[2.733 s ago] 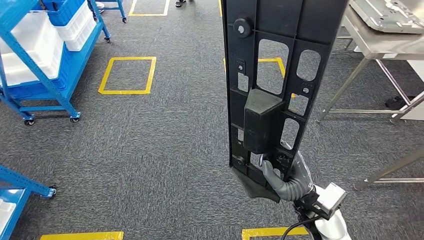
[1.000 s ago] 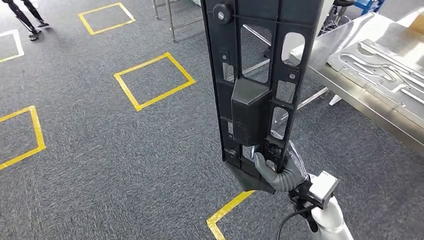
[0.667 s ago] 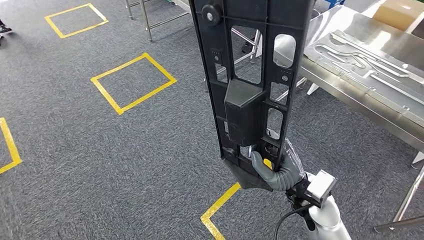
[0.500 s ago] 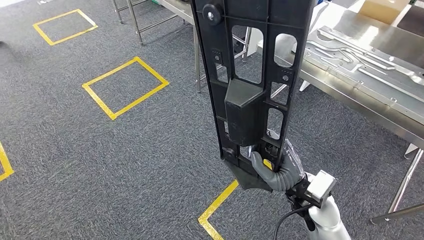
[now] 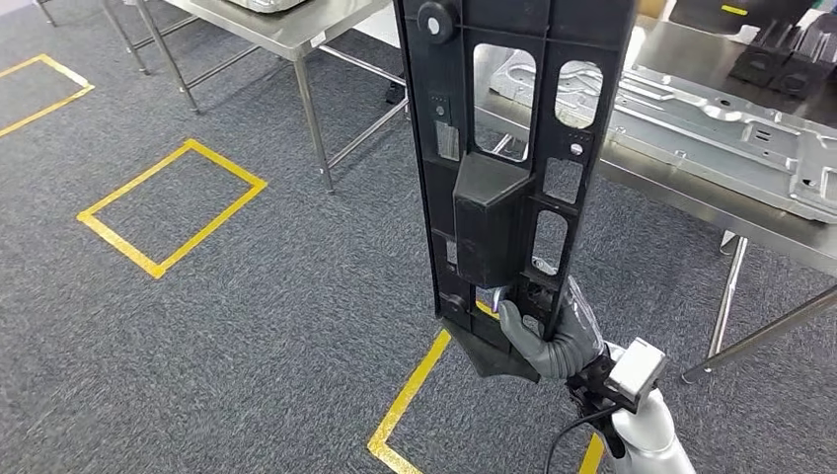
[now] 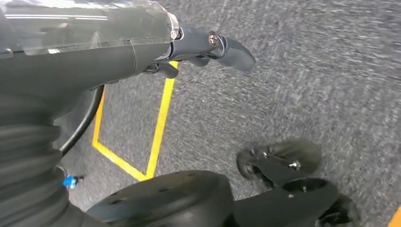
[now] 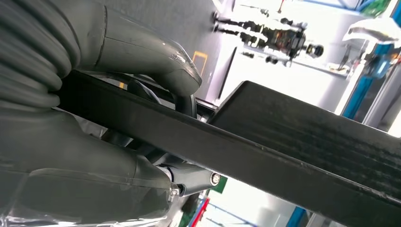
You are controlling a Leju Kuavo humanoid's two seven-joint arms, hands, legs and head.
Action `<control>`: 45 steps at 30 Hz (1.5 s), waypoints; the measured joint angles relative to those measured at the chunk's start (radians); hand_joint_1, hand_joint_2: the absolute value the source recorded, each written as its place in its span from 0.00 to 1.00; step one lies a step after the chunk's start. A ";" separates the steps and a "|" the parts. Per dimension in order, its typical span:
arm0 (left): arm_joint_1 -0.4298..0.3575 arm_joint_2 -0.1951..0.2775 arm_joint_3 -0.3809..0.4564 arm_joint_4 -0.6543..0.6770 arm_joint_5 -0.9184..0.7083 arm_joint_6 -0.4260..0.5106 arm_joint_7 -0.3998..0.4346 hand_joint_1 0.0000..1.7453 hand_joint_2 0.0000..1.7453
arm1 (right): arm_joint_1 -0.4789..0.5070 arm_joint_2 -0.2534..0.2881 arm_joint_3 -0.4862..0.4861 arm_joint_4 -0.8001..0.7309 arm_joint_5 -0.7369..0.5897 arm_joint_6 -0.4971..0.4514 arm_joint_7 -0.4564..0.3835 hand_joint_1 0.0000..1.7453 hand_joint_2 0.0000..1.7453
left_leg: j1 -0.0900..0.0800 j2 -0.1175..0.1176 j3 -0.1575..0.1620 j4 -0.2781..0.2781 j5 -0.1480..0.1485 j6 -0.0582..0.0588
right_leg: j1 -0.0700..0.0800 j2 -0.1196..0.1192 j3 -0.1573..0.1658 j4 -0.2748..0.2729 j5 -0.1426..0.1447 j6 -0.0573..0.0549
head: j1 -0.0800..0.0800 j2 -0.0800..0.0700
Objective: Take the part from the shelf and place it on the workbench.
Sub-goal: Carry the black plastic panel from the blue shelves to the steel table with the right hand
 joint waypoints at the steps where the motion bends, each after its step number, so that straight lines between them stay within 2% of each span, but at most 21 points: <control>1: 0.000 -0.001 0.000 0.000 0.000 0.001 -0.001 0.00 1.00 | -0.001 0.000 0.000 0.000 0.000 0.000 0.001 1.00 1.00 | 0.000 -0.009 0.005 -0.015 -0.004 0.004 | 0.000 0.010 -0.005 0.000 0.003 0.007 | 0.000 0.000; 3: -0.002 -0.005 0.000 0.000 0.000 0.002 0.001 0.00 1.00 | -0.004 0.001 0.000 0.000 0.000 0.000 0.004 1.00 1.00 | 0.000 0.006 0.008 -0.027 -0.002 0.019 | -0.004 0.026 -0.013 -0.003 0.010 0.023 | 0.000 0.000; 5: -0.004 -0.009 0.000 0.000 0.000 0.004 0.010 0.00 1.00 | -0.010 0.001 0.001 0.000 -0.001 0.002 0.007 1.00 1.00 | 0.001 0.027 0.012 -0.039 0.007 0.033 | -0.002 -0.003 -0.027 0.021 -0.007 0.033 | 0.000 0.000; 7: -0.003 -0.011 0.000 0.000 -0.004 0.003 0.024 0.00 1.00 | -0.019 0.001 0.003 0.000 -0.002 0.007 0.008 1.00 1.00 | -0.002 0.051 0.014 -0.045 0.011 0.042 | 0.000 -0.060 -0.074 0.121 -0.060 0.037 | 0.000 0.000; 10: -0.002 -0.011 0.000 0.000 -0.008 -0.006 0.040 0.00 1.00 | -0.020 0.002 0.007 0.004 -0.002 0.012 0.010 1.00 1.00 | -0.008 0.086 0.013 -0.044 0.008 0.045 | -0.002 -0.088 -0.142 0.263 -0.105 0.040 | 0.000 0.000; 11: -0.001 -0.011 0.000 0.000 -0.008 -0.008 0.044 0.00 1.00 | -0.018 0.002 0.008 0.005 -0.001 0.012 0.011 1.00 1.00 | -0.010 0.097 0.015 -0.044 0.007 0.045 | -0.002 -0.092 -0.132 0.247 -0.087 0.038 | 0.000 0.000; 14: 0.000 -0.013 -0.001 0.000 -0.007 -0.006 0.044 0.00 1.00 | -0.018 0.002 0.012 0.007 0.000 0.013 0.010 1.00 1.00 | -0.016 0.126 0.022 -0.043 -0.001 0.039 | 0.008 -0.136 -0.031 0.057 -0.007 0.024 | 0.000 0.000; 16: 0.002 -0.014 0.000 0.000 -0.004 -0.001 0.038 0.00 1.00 | -0.023 0.002 0.015 0.008 0.000 0.014 0.008 1.00 1.00 | -0.021 0.143 0.026 -0.043 -0.006 0.030 | 0.019 -0.158 0.001 -0.008 0.005 0.010 | 0.000 0.000; 18: 0.002 -0.015 0.000 0.000 -0.002 0.003 0.035 0.00 1.00 | -0.024 0.001 0.018 0.009 0.000 0.015 0.007 1.00 1.00 | -0.023 0.160 0.030 -0.045 -0.010 0.021 | 0.020 -0.139 0.000 -0.013 0.006 0.001 | 0.000 0.000; 21: 0.003 -0.015 0.000 0.000 0.002 0.008 0.026 0.00 1.00 | -0.030 0.001 0.023 0.012 -0.002 0.020 0.006 1.00 1.00 | -0.020 0.118 0.012 0.013 -0.053 0.005 | 0.008 -0.108 0.007 -0.028 0.014 -0.014 | 0.000 0.000; 23: 0.001 -0.016 0.000 0.000 0.006 0.012 0.015 0.00 1.00 | -0.038 0.002 0.031 0.019 -0.005 0.026 0.006 1.00 1.00 | -0.014 0.076 -0.048 0.143 -0.118 -0.002 | 0.006 -0.088 0.006 -0.029 0.016 -0.020 | 0.000 0.000; 25: -0.004 -0.016 0.001 0.000 0.009 0.015 0.006 0.00 1.00 | -0.042 0.002 0.039 0.031 -0.007 0.029 0.006 1.00 1.00 | -0.012 0.067 -0.094 0.240 -0.144 -0.006 | 0.007 -0.065 0.006 -0.029 0.016 -0.020 | 0.000 0.000; 27: -0.005 -0.016 0.001 0.000 0.007 0.015 0.003 0.00 1.00 | -0.047 0.002 0.044 0.043 -0.009 0.029 0.006 1.00 1.00 | -0.009 0.062 -0.075 0.192 -0.091 -0.005 | 0.007 -0.038 0.008 -0.027 0.016 -0.019 | 0.000 0.000; 29: 0.000 -0.016 0.001 0.000 0.004 0.014 0.007 0.00 1.00 | -0.054 0.002 0.045 0.050 -0.010 0.029 0.005 1.00 1.00 | -0.004 0.022 -0.020 0.056 -0.018 0.000 | 0.008 -0.012 0.007 -0.022 0.016 -0.013 | 0.000 0.000; 31: 0.002 -0.016 0.001 0.001 0.003 0.012 0.014 0.00 1.00 | -0.059 0.002 0.045 0.053 -0.011 0.029 0.004 1.00 1.00 | -0.001 -0.016 0.010 -0.025 0.004 0.008 | 0.007 0.008 -0.003 -0.016 0.018 -0.002 | 0.000 0.000; 33: 0.000 -0.018 0.001 0.001 0.004 0.011 0.020 0.00 1.00 | -0.062 0.002 0.045 0.055 -0.012 0.029 0.004 1.00 1.00 | -0.002 -0.011 0.014 -0.039 0.002 0.018 | 0.004 0.029 -0.013 -0.017 0.026 0.013 | 0.000 0.000; 34: -0.001 -0.020 0.001 0.001 0.004 0.011 0.022 0.00 1.00 | -0.063 0.001 0.046 0.056 -0.012 0.029 0.005 1.00 1.00 | -0.001 0.001 0.015 -0.043 0.006 0.024 | 0.003 0.030 -0.015 -0.016 0.026 0.019 | 0.000 0.000; 36: 0.000 -0.024 0.001 0.001 0.004 0.011 0.024 0.00 1.00 | -0.071 0.000 0.047 0.058 -0.013 0.029 0.006 1.00 1.00 | 0.003 0.025 0.020 -0.053 0.013 0.037 | 0.006 -0.009 -0.036 0.024 0.000 0.028 | 0.000 0.000; 39: 0.005 -0.025 0.001 0.001 0.004 0.012 0.022 0.00 1.00 | -0.082 0.000 0.050 0.062 -0.014 0.026 0.009 1.00 1.00 | -0.001 0.056 0.020 -0.056 0.014 0.044 | 0.002 -0.081 -0.125 0.208 -0.087 0.039 | 0.000 0.000; 41: 0.006 -0.025 0.001 0.001 0.004 0.012 0.020 0.00 1.00 | -0.081 0.001 0.052 0.065 -0.011 0.023 0.012 1.00 1.00 | -0.001 0.070 0.020 -0.056 0.012 0.043 | -0.005 -0.090 -0.146 0.257 -0.089 0.044 | 0.000 0.000; 45: 0.006 -0.025 0.001 0.001 0.004 0.012 0.017 0.00 1.00 | -0.080 0.001 0.054 0.066 -0.004 0.011 0.014 1.00 1.00 | -0.004 0.082 0.026 -0.054 0.004 0.030 | -0.006 -0.106 -0.018 0.024 0.009 0.036 | 0.000 0.000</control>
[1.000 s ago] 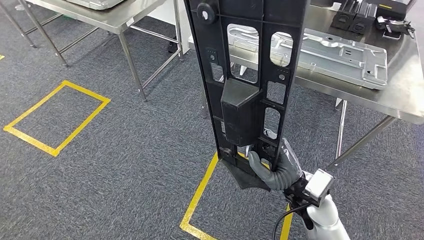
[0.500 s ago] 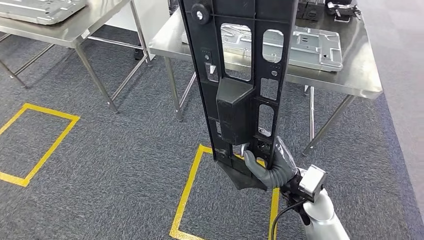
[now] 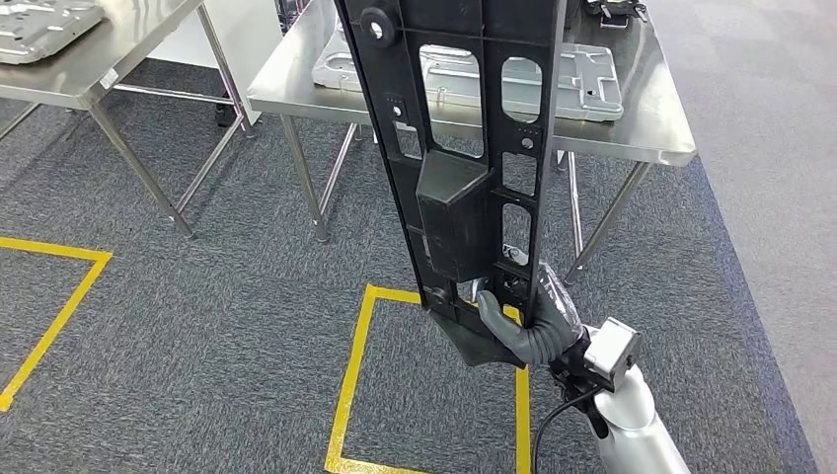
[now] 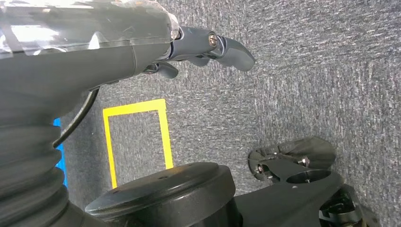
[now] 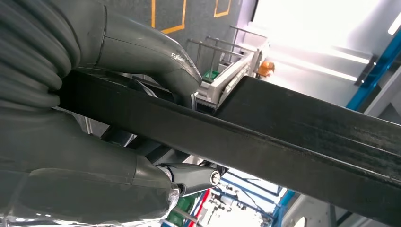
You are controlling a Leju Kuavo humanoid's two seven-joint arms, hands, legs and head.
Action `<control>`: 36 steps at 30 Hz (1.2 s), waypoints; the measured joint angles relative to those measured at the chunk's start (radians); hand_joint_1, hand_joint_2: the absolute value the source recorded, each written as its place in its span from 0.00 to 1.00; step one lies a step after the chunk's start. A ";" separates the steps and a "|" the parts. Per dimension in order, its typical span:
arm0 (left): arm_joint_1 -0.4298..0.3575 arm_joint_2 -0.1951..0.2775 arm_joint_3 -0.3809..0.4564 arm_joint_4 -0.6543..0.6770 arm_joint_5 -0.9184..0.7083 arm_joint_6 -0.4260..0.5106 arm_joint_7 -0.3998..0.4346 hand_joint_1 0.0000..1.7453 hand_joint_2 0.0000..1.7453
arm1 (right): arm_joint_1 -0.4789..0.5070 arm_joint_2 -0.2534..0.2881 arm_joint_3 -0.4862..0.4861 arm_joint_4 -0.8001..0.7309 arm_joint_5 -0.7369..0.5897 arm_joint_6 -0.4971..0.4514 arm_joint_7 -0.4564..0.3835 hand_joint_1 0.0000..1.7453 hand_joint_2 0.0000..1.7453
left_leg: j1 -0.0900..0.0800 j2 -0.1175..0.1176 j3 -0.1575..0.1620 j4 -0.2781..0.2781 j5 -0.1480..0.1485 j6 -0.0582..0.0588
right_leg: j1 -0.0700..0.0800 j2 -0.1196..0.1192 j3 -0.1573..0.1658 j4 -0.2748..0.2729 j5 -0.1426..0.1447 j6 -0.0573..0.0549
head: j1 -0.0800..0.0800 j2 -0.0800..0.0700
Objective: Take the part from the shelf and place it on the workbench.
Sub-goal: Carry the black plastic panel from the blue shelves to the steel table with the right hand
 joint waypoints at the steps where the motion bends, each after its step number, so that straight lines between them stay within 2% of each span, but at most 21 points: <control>1: 0.000 0.000 0.000 0.000 0.000 0.000 0.001 0.00 1.00 | 0.001 0.000 0.000 0.000 0.002 -0.003 0.000 1.00 1.00 | -0.002 0.001 0.000 0.001 -0.002 -0.005 | 0.003 -0.003 0.017 -0.034 0.005 -0.005 | 0.000 0.000; 4: -0.001 0.001 0.000 0.000 -0.001 -0.003 0.005 0.00 1.00 | 0.006 0.000 0.001 -0.002 0.006 -0.007 -0.001 1.00 1.00 | -0.003 0.004 0.002 0.002 -0.008 -0.022 | 0.007 0.001 0.020 -0.042 0.000 -0.023 | 0.000 0.000; 6: -0.001 0.001 0.000 0.000 0.000 -0.005 0.006 0.00 1.00 | 0.007 -0.001 0.001 -0.003 0.009 -0.011 -0.002 1.00 1.00 | -0.001 -0.002 -0.011 0.040 -0.036 -0.033 | 0.003 0.004 0.025 -0.047 0.000 -0.037 | 0.000 0.000; 9: -0.008 0.002 0.002 0.000 0.005 -0.010 0.004 0.00 1.00 | 0.011 -0.001 0.001 -0.005 0.010 -0.015 -0.004 1.00 1.00 | 0.002 -0.014 -0.097 0.226 -0.126 -0.042 | 0.005 0.007 0.028 -0.049 -0.003 -0.048 | 0.000 0.000; 10: -0.012 0.002 0.002 0.000 0.007 -0.011 0.003 0.00 1.00 | 0.013 -0.001 0.001 -0.005 0.010 -0.016 -0.004 1.00 1.00 | 0.002 -0.015 -0.122 0.277 -0.140 -0.043 | 0.007 0.009 0.028 -0.048 -0.004 -0.050 | 0.000 0.000; 11: -0.015 0.002 0.003 0.000 0.008 -0.011 0.003 0.00 1.00 | 0.015 -0.001 0.001 -0.005 0.010 -0.016 -0.004 1.00 1.00 | 0.002 -0.015 -0.131 0.296 -0.135 -0.042 | 0.009 0.011 0.030 -0.048 -0.005 -0.051 | 0.000 0.000; 12: -0.015 0.002 0.003 0.000 0.008 -0.011 0.004 0.00 1.00 | 0.017 -0.001 0.001 -0.005 0.010 -0.017 -0.004 1.00 1.00 | 0.002 -0.015 -0.121 0.273 -0.110 -0.040 | 0.011 0.015 0.032 -0.048 -0.006 -0.050 | 0.000 0.000; 14: -0.010 0.002 0.003 0.000 0.008 -0.011 0.005 0.00 1.00 | 0.018 -0.001 0.001 -0.005 0.011 -0.017 -0.004 1.00 1.00 | 0.001 -0.018 -0.063 0.143 -0.035 -0.029 | 0.012 0.024 0.039 -0.047 -0.008 -0.048 | 0.000 0.000; 15: -0.006 0.002 0.003 0.000 0.008 -0.011 0.006 0.00 1.00 | 0.018 -0.001 0.001 -0.005 0.011 -0.017 -0.004 1.00 1.00 | 0.000 -0.020 -0.035 0.079 -0.010 -0.024 | 0.014 0.028 0.040 -0.046 -0.009 -0.045 | 0.000 0.000; 16: -0.004 0.003 0.003 0.000 0.008 -0.012 0.006 0.00 1.00 | 0.018 -0.001 0.001 -0.005 0.011 -0.017 -0.004 1.00 1.00 | -0.002 -0.022 -0.018 0.038 0.002 -0.019 | 0.016 0.030 0.038 -0.045 -0.009 -0.041 | 0.000 0.000; 19: -0.001 0.004 0.004 0.000 0.011 -0.024 -0.004 0.00 1.00 | 0.020 -0.001 0.001 -0.006 0.011 -0.017 -0.005 1.00 1.00 | -0.004 -0.024 -0.012 0.010 0.001 -0.007 | 0.016 0.032 0.030 -0.045 -0.005 -0.024 | 0.000 0.000; 21: 0.000 0.004 0.004 0.000 0.011 -0.033 -0.014 0.00 1.00 | 0.019 -0.001 0.002 -0.007 0.012 -0.017 -0.005 1.00 1.00 | 0.001 -0.023 -0.009 -0.001 0.009 0.005 | 0.015 0.028 0.019 -0.021 -0.022 -0.013 | 0.000 0.000; 22: 0.000 0.004 0.004 0.000 0.011 -0.036 -0.018 0.00 1.00 | 0.018 -0.001 0.002 -0.008 0.012 -0.017 -0.006 1.00 1.00 | 0.003 -0.021 -0.007 -0.005 0.011 0.010 | 0.014 0.026 0.001 0.019 -0.045 -0.007 | 0.000 0.000; 24: 0.001 0.004 0.004 0.000 0.011 -0.040 -0.022 0.00 1.00 | 0.020 -0.001 0.002 -0.008 0.013 -0.018 -0.007 1.00 1.00 | 0.003 -0.019 -0.007 -0.006 0.011 0.016 | 0.008 0.023 -0.063 0.149 -0.102 0.003 | 0.000 0.000; 25: 0.001 0.004 0.004 0.000 0.012 -0.042 -0.023 0.00 1.00 | 0.021 -0.001 0.003 -0.008 0.013 -0.018 -0.007 1.00 1.00 | 0.002 -0.018 -0.007 -0.006 0.009 0.016 | 0.006 0.022 -0.095 0.208 -0.120 0.007 | 0.000 0.000; 26: 0.002 0.004 0.004 0.000 0.013 -0.043 -0.024 0.00 1.00 | 0.022 -0.001 0.003 -0.008 0.014 -0.018 -0.007 1.00 1.00 | 0.002 -0.018 -0.006 -0.005 0.008 0.015 | 0.003 0.021 -0.112 0.237 -0.119 0.010 | 0.000 0.000; 27: 0.002 0.004 0.005 0.000 0.014 -0.043 -0.025 0.00 1.00 | 0.023 -0.001 0.003 -0.008 0.014 -0.017 -0.007 1.00 1.00 | 0.003 -0.018 -0.003 -0.005 0.005 0.013 | 0.000 0.019 -0.110 0.226 -0.099 0.012 | 0.000 0.000; 29: 0.003 0.004 0.005 0.000 0.015 -0.043 -0.025 0.00 1.00 | 0.021 -0.001 0.004 -0.008 0.014 -0.017 -0.007 1.00 1.00 | 0.004 -0.018 0.008 -0.003 -0.004 0.006 | -0.005 0.012 -0.052 0.101 -0.028 0.013 | 0.000 0.000; 31: 0.003 0.004 0.005 0.000 0.015 -0.043 -0.025 0.00 1.00 | 0.018 -0.001 0.005 -0.008 0.014 -0.017 -0.007 1.00 1.00 | 0.001 -0.018 0.014 -0.001 -0.014 -0.006 | -0.003 0.006 0.006 -0.013 0.006 0.005 | 0.000 0.000; 33: 0.003 0.004 0.005 0.000 0.015 -0.043 -0.025 0.00 1.00 | 0.017 -0.001 0.005 -0.008 0.014 -0.016 -0.008 1.00 1.00 | -0.003 -0.016 0.015 -0.003 -0.021 -0.017 | 0.004 0.007 0.018 -0.036 -0.004 -0.010 | 0.000 0.000; 36: 0.001 0.004 0.005 0.000 0.014 -0.043 -0.023 0.00 1.00 | 0.015 -0.003 0.006 -0.008 0.015 -0.016 -0.009 1.00 1.00 | 0.000 -0.016 0.020 0.014 -0.041 -0.033 | 0.002 0.012 0.030 -0.042 -0.013 -0.034 | 0.000 0.000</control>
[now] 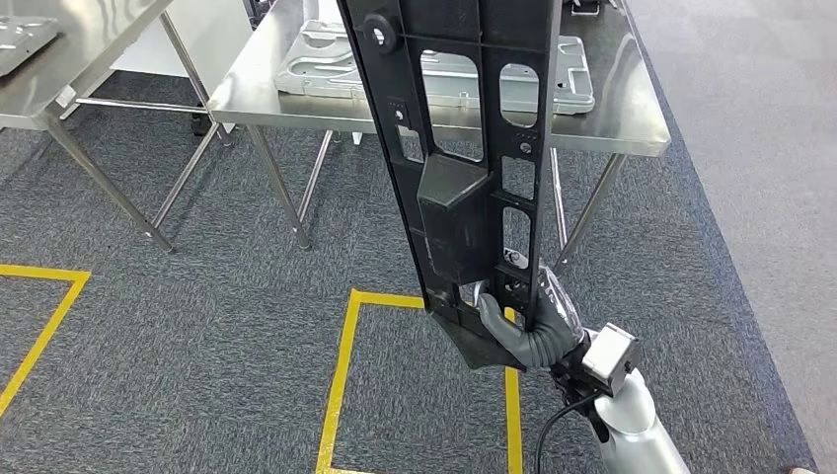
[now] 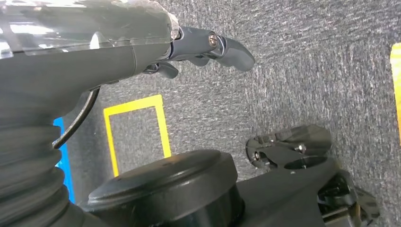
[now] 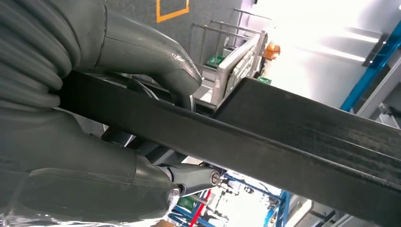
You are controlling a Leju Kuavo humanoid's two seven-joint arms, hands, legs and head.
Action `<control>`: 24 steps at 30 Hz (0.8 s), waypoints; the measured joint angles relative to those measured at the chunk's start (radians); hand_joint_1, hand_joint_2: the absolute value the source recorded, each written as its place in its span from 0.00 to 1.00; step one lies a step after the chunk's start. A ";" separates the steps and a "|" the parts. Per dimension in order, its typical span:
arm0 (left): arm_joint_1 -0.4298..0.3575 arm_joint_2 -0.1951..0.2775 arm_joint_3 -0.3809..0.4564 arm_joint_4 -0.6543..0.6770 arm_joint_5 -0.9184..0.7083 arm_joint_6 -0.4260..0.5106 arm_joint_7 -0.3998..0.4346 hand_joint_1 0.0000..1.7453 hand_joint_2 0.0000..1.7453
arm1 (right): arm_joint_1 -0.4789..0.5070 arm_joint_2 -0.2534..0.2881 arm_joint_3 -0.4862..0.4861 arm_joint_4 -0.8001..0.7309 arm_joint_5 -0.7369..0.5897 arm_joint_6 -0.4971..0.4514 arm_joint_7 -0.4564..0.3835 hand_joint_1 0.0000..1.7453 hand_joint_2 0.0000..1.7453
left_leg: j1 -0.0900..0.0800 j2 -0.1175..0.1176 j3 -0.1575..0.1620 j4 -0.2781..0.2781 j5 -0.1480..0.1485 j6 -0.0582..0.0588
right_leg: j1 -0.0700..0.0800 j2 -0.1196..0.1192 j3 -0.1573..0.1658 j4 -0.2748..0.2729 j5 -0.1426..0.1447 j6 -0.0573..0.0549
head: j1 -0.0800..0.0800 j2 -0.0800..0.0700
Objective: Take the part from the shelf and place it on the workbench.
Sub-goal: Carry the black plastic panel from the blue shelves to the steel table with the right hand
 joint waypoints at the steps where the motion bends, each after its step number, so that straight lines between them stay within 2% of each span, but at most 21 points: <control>1: 0.000 0.000 0.000 0.000 0.000 0.000 0.001 0.00 1.00 | -0.001 0.000 0.000 0.000 0.000 0.000 -0.001 1.00 1.00 | 0.001 -0.001 -0.014 0.038 -0.018 -0.004 | -0.002 0.000 0.007 -0.003 -0.003 -0.007 | 0.000 0.000; 2: -0.001 0.001 0.001 0.000 0.001 -0.001 0.001 0.00 1.00 | -0.002 0.000 0.000 0.000 0.000 0.000 -0.001 1.00 1.00 | 0.002 -0.002 -0.043 0.099 -0.043 -0.007 | -0.001 0.000 0.014 -0.004 -0.008 -0.013 | 0.000 0.000; 4: -0.007 0.001 0.002 0.000 0.002 -0.002 0.001 0.00 1.00 | -0.002 0.000 0.000 0.000 0.000 0.000 -0.002 1.00 1.00 | 0.002 -0.002 -0.127 0.243 -0.090 -0.010 | 0.004 0.000 0.025 -0.004 -0.019 -0.020 | 0.000 0.000; 5: -0.011 0.002 0.002 0.000 0.003 -0.003 0.001 0.00 1.00 | 0.000 0.000 0.000 0.000 0.000 0.000 -0.003 1.00 1.00 | 0.002 -0.002 -0.158 0.286 -0.092 -0.010 | 0.006 0.001 0.033 -0.004 -0.026 -0.021 | 0.000 0.000; 6: -0.014 0.002 0.002 0.000 0.003 -0.003 0.001 0.00 1.00 | 0.002 0.000 0.000 0.001 0.000 -0.001 -0.004 1.00 1.00 | 0.001 -0.002 -0.170 0.289 -0.071 -0.007 | 0.009 0.003 0.044 -0.004 -0.034 -0.022 | 0.000 0.000; 7: -0.015 0.002 0.002 0.000 0.002 -0.003 0.003 0.00 1.00 | 0.003 0.000 0.000 0.001 0.000 -0.001 -0.005 1.00 1.00 | 0.000 -0.003 -0.162 0.251 -0.030 -0.001 | 0.012 0.005 0.057 -0.004 -0.042 -0.022 | 0.000 0.000; 8: -0.013 0.002 0.002 0.000 0.001 -0.003 0.004 0.00 1.00 | 0.004 0.000 0.000 0.001 0.000 -0.001 -0.008 1.00 1.00 | -0.002 -0.003 -0.143 0.184 0.022 0.007 | 0.015 0.008 0.071 -0.004 -0.052 -0.021 | 0.000 0.000; 9: -0.010 0.002 0.002 0.000 0.000 -0.003 0.005 0.00 1.00 | 0.004 0.000 0.000 0.001 0.001 -0.001 -0.010 1.00 1.00 | -0.006 -0.005 -0.122 0.125 0.061 0.017 | 0.017 0.010 0.082 -0.005 -0.061 -0.019 | 0.000 0.000; 10: -0.007 0.002 0.002 0.000 -0.001 -0.003 0.007 0.00 1.00 | 0.004 0.000 0.000 0.001 0.001 -0.001 -0.012 1.00 1.00 | -0.010 -0.006 -0.103 0.077 0.084 0.026 | 0.018 0.012 0.089 -0.006 -0.067 -0.015 | 0.000 0.000; 11: -0.005 0.003 0.002 0.000 -0.001 -0.003 0.007 0.00 1.00 | 0.004 0.000 0.000 0.001 0.001 -0.001 -0.014 1.00 1.00 | -0.014 -0.006 -0.091 0.046 0.088 0.034 | 0.017 0.013 0.092 -0.008 -0.071 -0.010 | 0.000 0.000; 14: -0.004 0.003 0.002 0.000 -0.002 -0.003 0.007 0.00 1.00 | 0.007 0.000 0.000 0.001 0.003 -0.002 -0.017 1.00 1.00 | -0.016 -0.007 -0.067 0.002 0.067 0.048 | 0.014 0.011 0.090 -0.001 -0.068 0.009 | 0.000 0.000; 16: -0.002 0.002 0.002 0.000 -0.004 -0.002 0.004 0.00 1.00 | 0.007 -0.001 0.000 0.000 0.005 -0.003 -0.018 1.00 1.00 | -0.009 -0.009 -0.042 -0.019 0.064 0.056 | 0.013 0.008 0.070 0.041 -0.082 0.019 | 0.000 0.000; 17: -0.002 0.001 0.002 0.000 -0.004 -0.002 0.003 0.00 1.00 | 0.007 -0.001 0.000 0.000 0.005 -0.004 -0.019 1.00 1.00 | -0.006 -0.009 -0.030 -0.025 0.061 0.058 | 0.011 0.007 0.041 0.088 -0.099 0.023 | 0.000 0.000; 19: 0.000 0.001 0.002 0.000 -0.006 -0.001 0.000 0.00 1.00 | 0.010 -0.001 0.000 0.000 0.006 -0.005 -0.020 1.00 1.00 | -0.006 -0.009 -0.015 -0.028 0.049 0.060 | 0.006 0.007 -0.046 0.208 -0.136 0.033 | 0.000 0.000; 20: 0.001 0.001 0.002 0.000 -0.006 -0.001 -0.001 0.00 1.00 | 0.013 -0.001 0.000 0.000 0.007 -0.005 -0.020 1.00 1.00 | -0.005 -0.009 -0.006 -0.028 0.041 0.059 | 0.002 0.007 -0.085 0.250 -0.142 0.037 | 0.000 0.000; 21: 0.003 0.001 0.002 0.000 -0.006 -0.001 -0.002 0.00 1.00 | 0.015 -0.001 0.000 0.000 0.008 -0.005 -0.019 1.00 1.00 | -0.005 -0.010 0.006 -0.028 0.032 0.056 | -0.002 0.006 -0.109 0.260 -0.130 0.041 | 0.000 0.000; 22: 0.004 0.001 0.002 0.000 -0.007 -0.001 -0.003 0.00 1.00 | 0.017 -0.001 0.000 0.000 0.009 -0.006 -0.018 1.00 1.00 | -0.003 -0.010 0.020 -0.027 0.021 0.053 | -0.005 0.005 -0.114 0.234 -0.099 0.045 | 0.000 0.000; 24: 0.007 0.001 0.002 0.000 -0.010 -0.001 -0.003 0.00 1.00 | 0.017 -0.001 0.000 0.000 0.011 -0.006 -0.018 1.00 1.00 | 0.000 -0.011 0.052 -0.027 -0.004 0.044 | -0.008 0.000 -0.089 0.113 -0.002 0.049 | 0.000 0.000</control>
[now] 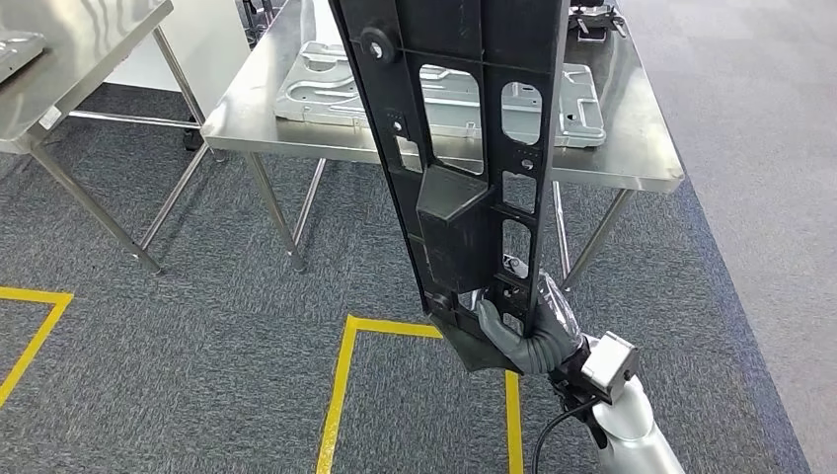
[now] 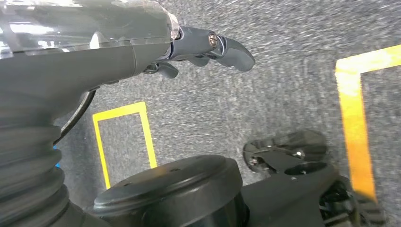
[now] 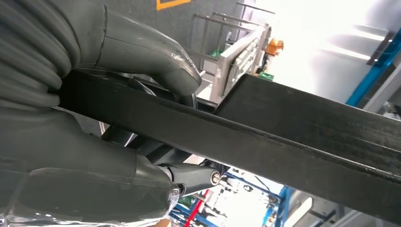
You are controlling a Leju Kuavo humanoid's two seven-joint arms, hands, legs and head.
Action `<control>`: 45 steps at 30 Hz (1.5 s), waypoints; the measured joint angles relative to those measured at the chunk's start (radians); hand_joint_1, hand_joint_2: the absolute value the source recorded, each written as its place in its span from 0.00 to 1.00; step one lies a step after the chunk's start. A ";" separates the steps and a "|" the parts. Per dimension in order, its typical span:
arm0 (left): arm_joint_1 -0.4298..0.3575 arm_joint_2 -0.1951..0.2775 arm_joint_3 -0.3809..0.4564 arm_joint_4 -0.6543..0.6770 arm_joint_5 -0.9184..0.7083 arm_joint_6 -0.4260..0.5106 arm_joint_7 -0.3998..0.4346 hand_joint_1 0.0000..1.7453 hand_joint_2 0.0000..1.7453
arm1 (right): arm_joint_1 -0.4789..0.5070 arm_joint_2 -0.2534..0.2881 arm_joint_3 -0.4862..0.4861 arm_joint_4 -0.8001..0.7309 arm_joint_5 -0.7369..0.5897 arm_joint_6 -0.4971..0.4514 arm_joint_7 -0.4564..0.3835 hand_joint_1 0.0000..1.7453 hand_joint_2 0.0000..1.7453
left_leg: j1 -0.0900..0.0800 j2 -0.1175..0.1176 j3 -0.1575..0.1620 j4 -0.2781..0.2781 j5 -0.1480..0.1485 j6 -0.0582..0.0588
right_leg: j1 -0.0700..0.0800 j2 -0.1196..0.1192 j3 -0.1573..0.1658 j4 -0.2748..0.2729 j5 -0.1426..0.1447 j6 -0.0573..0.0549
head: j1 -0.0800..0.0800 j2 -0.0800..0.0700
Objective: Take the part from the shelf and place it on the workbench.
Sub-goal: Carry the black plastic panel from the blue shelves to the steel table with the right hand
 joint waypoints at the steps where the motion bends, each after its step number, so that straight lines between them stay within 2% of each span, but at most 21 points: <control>1: 0.001 0.000 0.000 0.000 -0.002 0.000 0.000 0.00 1.00 | 0.000 0.000 0.000 0.000 0.001 0.000 0.000 1.00 1.00 | 0.001 0.000 0.011 0.001 -0.011 -0.006 | 0.002 -0.004 0.012 -0.053 0.031 -0.003 | 0.000 0.000; 3: 0.001 0.000 0.000 0.000 -0.004 0.000 0.003 0.00 1.00 | 0.002 0.001 0.000 -0.002 0.002 -0.001 0.001 1.00 1.00 | 0.000 0.001 0.020 0.001 -0.027 -0.020 | 0.009 -0.006 0.018 -0.093 0.055 -0.020 | 0.000 0.000; 6: -0.001 0.000 0.000 0.000 -0.005 -0.001 0.009 0.00 1.00 | 0.008 0.000 0.000 -0.011 0.003 -0.005 0.001 1.00 1.00 | 0.001 0.003 0.023 0.020 -0.031 -0.034 | 0.010 -0.001 0.032 -0.098 0.041 -0.046 | 0.000 0.000; 8: -0.001 0.000 0.000 0.000 -0.005 -0.001 0.011 0.00 1.00 | 0.009 0.000 0.000 -0.017 0.003 -0.007 0.001 1.00 1.00 | 0.003 0.002 -0.026 0.111 -0.041 -0.040 | 0.009 0.001 0.053 -0.105 0.030 -0.058 | 0.000 0.000; 10: -0.007 0.001 0.000 0.000 -0.004 -0.002 0.011 0.00 1.00 | 0.011 0.000 0.000 -0.019 0.003 -0.007 0.001 1.00 1.00 | 0.003 0.002 -0.113 0.243 -0.086 -0.046 | 0.011 0.001 0.071 -0.107 0.015 -0.064 | 0.000 0.000; 12: -0.015 0.001 0.000 0.000 -0.003 -0.003 0.009 0.00 1.00 | 0.014 0.000 0.000 -0.019 0.004 -0.008 0.001 1.00 1.00 | 0.003 0.002 -0.173 0.303 -0.123 -0.047 | 0.013 0.002 0.093 -0.107 -0.003 -0.066 | 0.000 0.000; 13: -0.017 0.001 0.000 0.000 -0.003 -0.003 0.009 0.00 1.00 | 0.015 0.000 0.000 -0.019 0.005 -0.008 0.001 1.00 1.00 | 0.002 0.002 -0.181 0.286 -0.110 -0.044 | 0.015 0.004 0.106 -0.107 -0.011 -0.066 | 0.000 0.000; 16: -0.014 0.001 0.000 0.000 -0.004 -0.004 0.008 0.00 1.00 | 0.015 0.000 0.000 -0.019 0.005 -0.008 0.001 1.00 1.00 | -0.003 0.002 -0.158 0.120 0.036 -0.029 | 0.018 0.009 0.142 -0.107 -0.037 -0.062 | 0.000 0.000; 18: -0.012 0.001 0.000 0.000 -0.004 -0.007 0.007 0.00 1.00 | 0.017 0.000 0.000 -0.019 0.007 -0.010 0.002 1.00 1.00 | -0.010 0.001 -0.154 0.058 0.087 -0.019 | 0.018 0.012 0.144 -0.107 -0.046 -0.052 | 0.000 0.000; 21: -0.014 0.001 0.000 0.000 -0.005 -0.011 0.006 0.00 1.00 | 0.021 0.000 0.000 -0.025 0.010 -0.012 0.004 1.00 1.00 | -0.010 -0.001 -0.148 0.044 0.096 -0.009 | 0.017 0.011 0.146 -0.108 -0.056 -0.033 | 0.000 0.000; 23: -0.013 -0.001 0.000 0.000 -0.005 -0.012 0.007 0.00 1.00 | 0.022 0.000 -0.001 -0.031 0.012 -0.013 0.003 1.00 1.00 | -0.003 -0.001 -0.131 0.029 0.095 0.000 | 0.017 0.008 0.126 -0.056 -0.085 -0.025 | 0.000 0.000; 26: -0.011 -0.001 0.000 0.000 -0.001 -0.012 0.008 0.00 1.00 | 0.024 0.000 -0.001 -0.032 0.012 -0.011 0.001 1.00 1.00 | -0.004 0.000 -0.116 0.024 0.084 0.008 | 0.012 0.007 0.014 0.130 -0.150 -0.017 | 0.000 0.000; 28: -0.010 -0.001 0.000 0.000 0.004 -0.011 0.008 0.00 1.00 | 0.024 0.000 -0.001 -0.030 0.012 -0.008 0.001 1.00 1.00 | -0.003 -0.002 -0.103 0.025 0.072 0.007 | 0.008 0.006 -0.028 0.162 -0.121 -0.012 | 0.000 0.000; 30: -0.008 -0.002 0.000 0.000 0.006 -0.010 0.008 0.00 1.00 | 0.019 0.000 -0.001 -0.027 0.012 -0.004 0.001 1.00 1.00 | -0.003 -0.005 -0.084 0.027 0.057 0.002 | 0.005 0.004 0.004 0.049 -0.028 -0.012 | 0.000 0.000; 32: -0.008 -0.003 0.001 0.000 0.007 -0.008 0.009 0.00 1.00 | 0.011 0.001 -0.001 -0.024 0.012 -0.001 0.001 1.00 1.00 | -0.006 -0.006 -0.073 0.030 0.041 -0.008 | 0.007 0.002 0.050 -0.064 0.024 -0.017 | 0.000 0.000; 36: -0.008 -0.005 0.001 0.000 0.007 -0.004 0.010 0.00 1.00 | 0.003 0.001 -0.001 -0.022 0.011 0.001 0.001 1.00 1.00 | -0.006 -0.005 -0.066 0.028 0.026 -0.030 | 0.011 0.004 0.067 -0.101 0.016 -0.038 | 0.000 0.000; 38: -0.008 -0.005 0.001 0.000 0.008 -0.003 0.011 0.00 1.00 | -0.001 0.000 -0.001 -0.022 0.011 0.002 0.000 1.00 1.00 | -0.005 -0.005 -0.081 0.071 0.000 -0.041 | 0.006 0.003 0.078 -0.109 0.012 -0.050 | 0.000 0.000; 41: -0.016 -0.004 0.003 0.000 0.012 -0.002 0.009 0.00 1.00 | -0.005 0.001 -0.001 -0.019 0.011 0.004 0.000 1.00 1.00 | -0.004 -0.005 -0.185 0.268 -0.077 -0.051 | 0.007 -0.001 0.092 -0.111 0.001 -0.060 | 0.000 0.000; 42: -0.020 -0.004 0.004 0.000 0.012 -0.002 0.008 0.00 1.00 | -0.005 0.001 -0.001 -0.017 0.011 0.004 0.000 1.00 1.00 | -0.004 -0.005 -0.215 0.317 -0.084 -0.052 | 0.007 -0.002 0.098 -0.111 -0.004 -0.061 | 0.000 0.000; 43: -0.023 -0.004 0.005 0.000 0.012 -0.002 0.008 0.00 1.00 | -0.005 0.001 -0.001 -0.015 0.011 0.005 0.000 1.00 1.00 | -0.004 -0.005 -0.226 0.326 -0.068 -0.052 | 0.007 -0.001 0.105 -0.111 -0.010 -0.060 | 0.000 0.000; 45: -0.022 -0.004 0.005 0.000 0.012 -0.002 0.010 0.00 1.00 | -0.005 0.001 -0.001 -0.010 0.011 0.005 0.000 1.00 1.00 | -0.004 -0.005 -0.194 0.232 0.016 -0.047 | 0.007 0.002 0.125 -0.111 -0.022 -0.057 | 0.000 0.000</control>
